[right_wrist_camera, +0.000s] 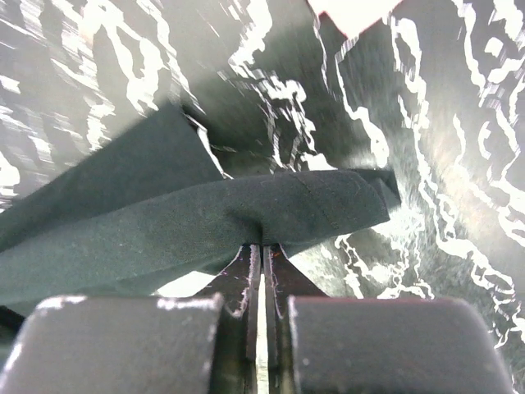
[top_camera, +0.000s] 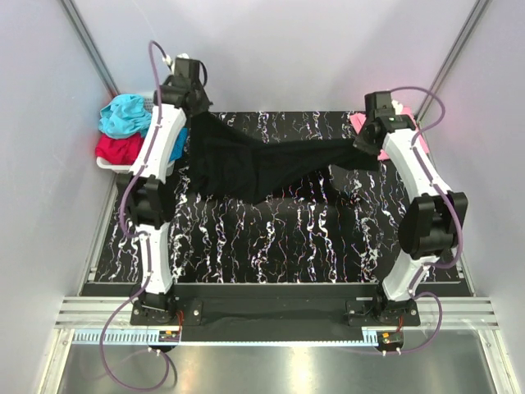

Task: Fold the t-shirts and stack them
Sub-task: Flatten the tshirt out

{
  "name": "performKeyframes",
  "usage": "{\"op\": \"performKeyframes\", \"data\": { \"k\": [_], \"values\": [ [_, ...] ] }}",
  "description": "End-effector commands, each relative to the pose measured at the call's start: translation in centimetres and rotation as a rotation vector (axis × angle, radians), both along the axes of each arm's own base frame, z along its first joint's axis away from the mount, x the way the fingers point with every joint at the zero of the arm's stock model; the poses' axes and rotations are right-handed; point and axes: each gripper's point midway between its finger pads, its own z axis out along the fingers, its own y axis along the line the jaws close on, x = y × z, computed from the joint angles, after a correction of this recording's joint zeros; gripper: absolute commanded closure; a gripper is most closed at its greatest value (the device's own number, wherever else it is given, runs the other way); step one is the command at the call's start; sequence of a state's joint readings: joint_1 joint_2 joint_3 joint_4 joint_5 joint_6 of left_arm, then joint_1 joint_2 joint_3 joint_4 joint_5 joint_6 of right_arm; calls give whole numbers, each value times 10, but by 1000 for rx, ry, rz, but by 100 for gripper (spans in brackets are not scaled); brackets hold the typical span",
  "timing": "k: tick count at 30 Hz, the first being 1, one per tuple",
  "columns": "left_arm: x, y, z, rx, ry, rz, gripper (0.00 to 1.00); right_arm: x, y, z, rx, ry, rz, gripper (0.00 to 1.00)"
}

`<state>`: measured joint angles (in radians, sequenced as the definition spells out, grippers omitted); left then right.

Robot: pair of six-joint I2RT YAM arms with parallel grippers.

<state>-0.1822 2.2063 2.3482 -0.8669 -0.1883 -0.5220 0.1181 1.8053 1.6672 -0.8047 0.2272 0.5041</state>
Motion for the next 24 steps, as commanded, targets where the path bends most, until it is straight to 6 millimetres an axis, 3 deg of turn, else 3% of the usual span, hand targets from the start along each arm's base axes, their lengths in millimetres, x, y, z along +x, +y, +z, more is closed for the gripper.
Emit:
{"op": "performKeyframes", "data": {
  "k": [1,3,4,10,15,19,22,24],
  "values": [
    [-18,12,144,-11,-326,0,100,6,-13,76,-59,-188,-15,100],
    [-28,16,163,-2,-365,8,100,2,-20,86,-90,-206,-30,100],
    [-38,19,185,7,-414,3,100,-2,-22,97,-99,-229,-32,100],
    [-82,28,260,5,-575,0,100,-20,-33,134,-135,-313,-54,100],
    [-116,30,293,-3,-642,-12,100,-38,-40,161,-140,-382,-94,100],
    [-147,31,311,3,-676,-23,100,-66,-50,185,-151,-451,-135,100],
    [-161,36,323,15,-701,-14,100,-78,-55,185,-167,-459,-148,100],
    [-156,39,318,25,-689,2,100,-79,-53,176,-160,-438,-142,100]
  ]
}}
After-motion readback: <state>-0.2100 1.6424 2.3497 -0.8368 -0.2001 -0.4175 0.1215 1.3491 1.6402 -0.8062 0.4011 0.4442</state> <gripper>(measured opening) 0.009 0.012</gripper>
